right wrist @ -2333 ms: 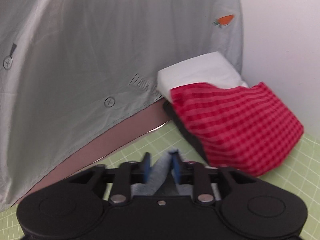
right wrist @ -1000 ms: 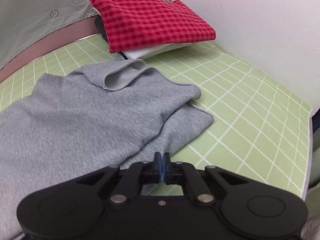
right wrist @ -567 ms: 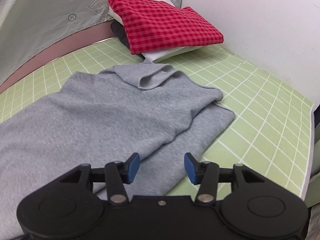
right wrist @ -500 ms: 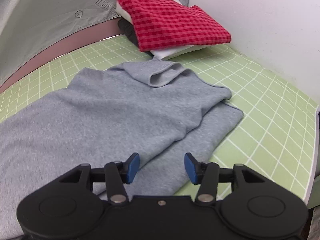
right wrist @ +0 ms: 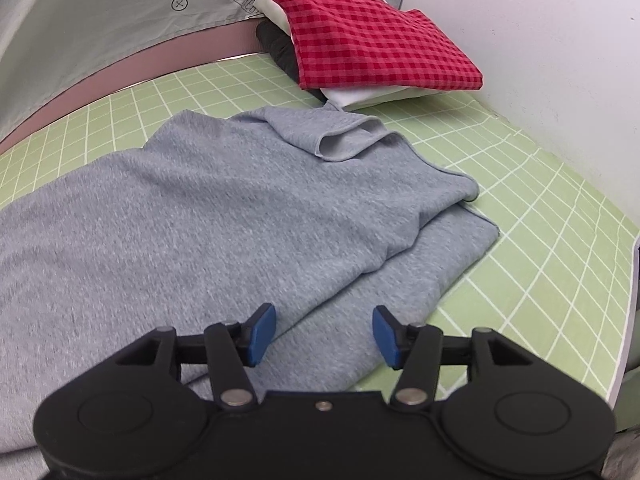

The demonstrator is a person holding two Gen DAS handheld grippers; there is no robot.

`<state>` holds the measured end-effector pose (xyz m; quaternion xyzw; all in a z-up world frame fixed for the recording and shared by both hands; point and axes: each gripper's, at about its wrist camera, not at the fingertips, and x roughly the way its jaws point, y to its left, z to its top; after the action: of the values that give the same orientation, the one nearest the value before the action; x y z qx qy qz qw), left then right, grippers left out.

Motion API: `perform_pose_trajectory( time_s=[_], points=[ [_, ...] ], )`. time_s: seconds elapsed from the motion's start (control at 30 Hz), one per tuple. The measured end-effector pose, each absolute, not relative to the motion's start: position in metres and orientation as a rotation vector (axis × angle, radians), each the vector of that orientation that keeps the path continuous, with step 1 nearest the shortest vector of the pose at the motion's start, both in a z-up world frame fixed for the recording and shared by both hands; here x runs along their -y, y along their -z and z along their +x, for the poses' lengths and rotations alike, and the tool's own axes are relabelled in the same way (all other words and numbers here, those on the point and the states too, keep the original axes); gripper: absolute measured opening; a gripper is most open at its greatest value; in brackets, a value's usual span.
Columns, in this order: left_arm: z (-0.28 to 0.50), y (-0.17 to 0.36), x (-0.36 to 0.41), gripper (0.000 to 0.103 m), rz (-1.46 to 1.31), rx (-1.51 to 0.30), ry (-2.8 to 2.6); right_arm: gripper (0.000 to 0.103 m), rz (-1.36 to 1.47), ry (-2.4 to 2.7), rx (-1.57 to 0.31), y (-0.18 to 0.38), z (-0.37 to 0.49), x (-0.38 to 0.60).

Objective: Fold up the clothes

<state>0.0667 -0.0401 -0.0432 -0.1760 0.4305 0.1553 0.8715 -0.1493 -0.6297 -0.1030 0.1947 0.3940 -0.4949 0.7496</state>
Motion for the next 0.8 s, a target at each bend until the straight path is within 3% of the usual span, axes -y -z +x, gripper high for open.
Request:
perform_pose_trajectory(
  time_s=[0.1,0.27,0.4,0.5,0.8],
  points=[
    [0.055,0.035,0.055,0.034,-0.397,-0.891,-0.319,0.056,0.451,1.060,-0.849,0.099,-0.156,0.628],
    [0.033,0.023,0.108,0.038,-0.371,-0.928,-0.197,0.069,0.436,1.005,-0.807,0.087,-0.174,0.622],
    [0.012,0.022,0.167,0.041,-0.315,-0.959,-0.073,0.098,0.416,0.936,-0.756,0.082,-0.188,0.625],
    [0.001,0.029,0.206,0.042,-0.257,-0.989,-0.015,0.102,0.380,0.903,-0.753,0.081,-0.195,0.634],
    [-0.009,0.059,0.267,0.043,-0.219,-1.078,-0.021,0.102,0.274,0.879,-0.770,0.077,-0.215,0.680]
  ],
)
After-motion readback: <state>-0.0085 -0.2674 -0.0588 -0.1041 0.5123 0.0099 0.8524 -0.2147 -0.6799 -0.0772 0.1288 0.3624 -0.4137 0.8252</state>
